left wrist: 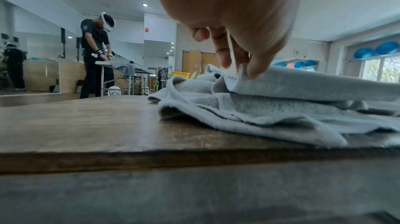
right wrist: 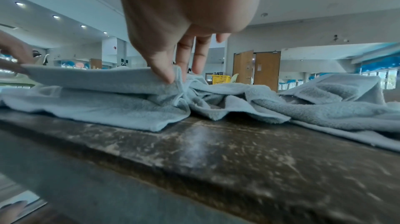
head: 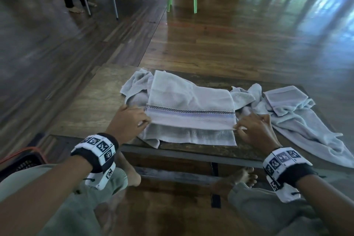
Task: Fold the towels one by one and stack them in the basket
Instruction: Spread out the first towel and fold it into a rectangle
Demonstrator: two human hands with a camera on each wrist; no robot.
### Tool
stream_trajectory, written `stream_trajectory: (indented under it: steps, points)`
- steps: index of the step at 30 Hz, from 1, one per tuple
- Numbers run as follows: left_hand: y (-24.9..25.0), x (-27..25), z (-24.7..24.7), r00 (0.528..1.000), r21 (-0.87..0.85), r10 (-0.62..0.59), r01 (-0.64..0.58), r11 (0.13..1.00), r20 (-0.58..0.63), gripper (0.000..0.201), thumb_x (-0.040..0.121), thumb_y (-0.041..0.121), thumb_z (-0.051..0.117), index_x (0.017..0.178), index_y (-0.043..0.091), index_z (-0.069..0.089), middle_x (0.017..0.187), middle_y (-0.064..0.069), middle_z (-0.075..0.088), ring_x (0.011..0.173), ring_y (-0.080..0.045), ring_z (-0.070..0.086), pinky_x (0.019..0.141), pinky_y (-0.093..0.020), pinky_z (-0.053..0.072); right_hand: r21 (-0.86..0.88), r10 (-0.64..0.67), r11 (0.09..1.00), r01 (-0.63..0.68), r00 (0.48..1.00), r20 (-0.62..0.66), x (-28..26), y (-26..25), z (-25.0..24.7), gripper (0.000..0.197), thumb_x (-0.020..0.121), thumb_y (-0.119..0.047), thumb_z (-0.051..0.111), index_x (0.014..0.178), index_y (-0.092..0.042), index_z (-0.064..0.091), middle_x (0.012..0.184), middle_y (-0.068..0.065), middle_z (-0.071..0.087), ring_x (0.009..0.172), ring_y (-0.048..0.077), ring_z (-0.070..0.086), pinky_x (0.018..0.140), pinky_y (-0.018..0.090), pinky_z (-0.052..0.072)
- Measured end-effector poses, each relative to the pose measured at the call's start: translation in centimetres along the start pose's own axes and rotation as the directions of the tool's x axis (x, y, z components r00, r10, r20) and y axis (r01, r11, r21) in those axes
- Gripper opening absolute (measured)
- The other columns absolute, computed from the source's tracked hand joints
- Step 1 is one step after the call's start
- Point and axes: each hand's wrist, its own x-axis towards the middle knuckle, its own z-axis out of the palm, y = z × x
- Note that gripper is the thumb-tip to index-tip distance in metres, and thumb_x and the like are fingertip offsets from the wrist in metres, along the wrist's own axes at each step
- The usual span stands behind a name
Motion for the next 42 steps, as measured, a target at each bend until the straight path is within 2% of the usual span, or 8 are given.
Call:
stream_trajectory:
  steps: [6, 12, 18, 22, 27, 31, 37, 42]
  points:
    - [0.3, -1.6, 1.0, 0.988, -0.166, 0.046, -0.02, 0.986, 0.151, 0.024, 0.082, 0.031, 0.054, 0.087, 0.021, 0.075, 0.083, 0.006, 0.069, 0.073, -0.013, 0.062, 0.068, -0.025, 0.046, 0.014, -0.082, 0.997, 0.081, 0.984, 0.161, -1.4, -0.2, 0.4, 0.027, 0.056, -0.019, 0.087, 0.069, -0.036, 0.072, 0.071, -0.014, 0.067, 0.07, 0.013, 0.063, 0.074, 0.032, 0.022]
    - [0.8, -2.4, 1.5, 0.956, -0.263, -0.034, 0.114, 0.958, 0.291, 0.018, 0.087, 0.014, 0.063, 0.103, 0.012, 0.072, 0.097, -0.002, 0.068, 0.084, -0.019, 0.063, 0.073, -0.026, 0.046, 0.031, -0.095, 0.995, 0.09, 0.962, 0.255, -1.9, -0.1, 1.4, 0.015, 0.076, -0.025, 0.074, 0.087, -0.036, 0.074, 0.086, -0.013, 0.069, 0.086, 0.015, 0.063, 0.076, 0.035, 0.026]
    - [1.1, -2.7, 0.9, 0.926, -0.334, -0.058, 0.192, 0.923, 0.372, 0.031, 0.079, 0.028, 0.073, 0.106, 0.013, 0.069, 0.098, 0.003, 0.063, 0.086, -0.007, 0.058, 0.077, -0.013, 0.045, 0.016, -0.122, 0.992, 0.125, 0.921, 0.37, -1.2, 0.1, 1.1, 0.028, 0.081, -0.036, 0.062, 0.108, -0.035, 0.068, 0.101, -0.015, 0.065, 0.099, 0.01, 0.055, 0.083, 0.031, 0.019]
    - [1.3, -2.1, 1.1, 0.918, -0.272, -0.123, 0.236, 0.933, 0.376, 0.025, 0.083, 0.022, 0.069, 0.105, 0.012, 0.069, 0.101, 0.0, 0.063, 0.087, -0.008, 0.055, 0.072, -0.006, 0.035, -0.053, -0.146, 0.983, 0.178, 0.916, 0.374, -1.1, -0.3, 1.1, 0.02, 0.067, -0.025, 0.077, 0.085, -0.032, 0.073, 0.08, -0.014, 0.069, 0.082, 0.012, 0.064, 0.073, 0.032, 0.025]
    - [1.2, -1.6, 1.1, 0.907, -0.254, -0.092, 0.21, 0.944, 0.41, 0.017, 0.085, 0.018, 0.065, 0.099, 0.01, 0.072, 0.096, -0.002, 0.066, 0.089, -0.015, 0.059, 0.078, -0.022, 0.042, 0.002, -0.088, 0.996, 0.093, 0.934, 0.346, -0.7, -0.5, 1.3, 0.02, 0.082, -0.022, 0.06, 0.095, -0.028, 0.072, 0.096, -0.014, 0.07, 0.1, 0.007, 0.059, 0.082, 0.028, 0.02]
    - [0.6, -1.3, 0.8, 0.905, -0.289, -0.121, 0.253, 0.923, 0.407, 0.013, 0.084, 0.014, 0.067, 0.094, 0.009, 0.073, 0.09, -0.002, 0.069, 0.085, -0.016, 0.061, 0.081, -0.031, 0.047, -0.017, -0.096, 0.994, 0.107, 0.946, 0.309, -0.9, -0.6, 1.6, 0.015, 0.076, -0.02, 0.065, 0.087, -0.028, 0.071, 0.091, -0.014, 0.071, 0.098, 0.009, 0.061, 0.076, 0.025, 0.014]
    - [1.6, -1.5, 1.6, 0.913, -0.239, -0.152, 0.255, 0.937, 0.378, 0.009, 0.084, 0.014, 0.061, 0.092, 0.013, 0.066, 0.087, 0.007, 0.057, 0.079, -0.007, 0.051, 0.065, -0.01, 0.033, -0.053, -0.139, 0.985, 0.162, 0.946, 0.293, -1.0, -0.8, 1.4, 0.023, 0.056, -0.017, 0.082, 0.071, -0.028, 0.07, 0.073, -0.014, 0.07, 0.074, 0.01, 0.067, 0.072, 0.03, 0.035]
    - [1.4, -0.5, 0.0, 0.934, -0.257, -0.19, 0.272, 0.927, 0.302, 0.004, 0.087, 0.02, 0.062, 0.087, 0.017, 0.065, 0.084, 0.009, 0.057, 0.077, -0.009, 0.054, 0.07, -0.025, 0.045, -0.002, -0.02, 1.0, 0.021, 0.987, 0.16, -0.8, -0.4, -0.5, 0.014, 0.069, -0.018, 0.071, 0.081, -0.024, 0.065, 0.08, -0.009, 0.067, 0.07, 0.012, 0.063, 0.077, 0.029, 0.025]
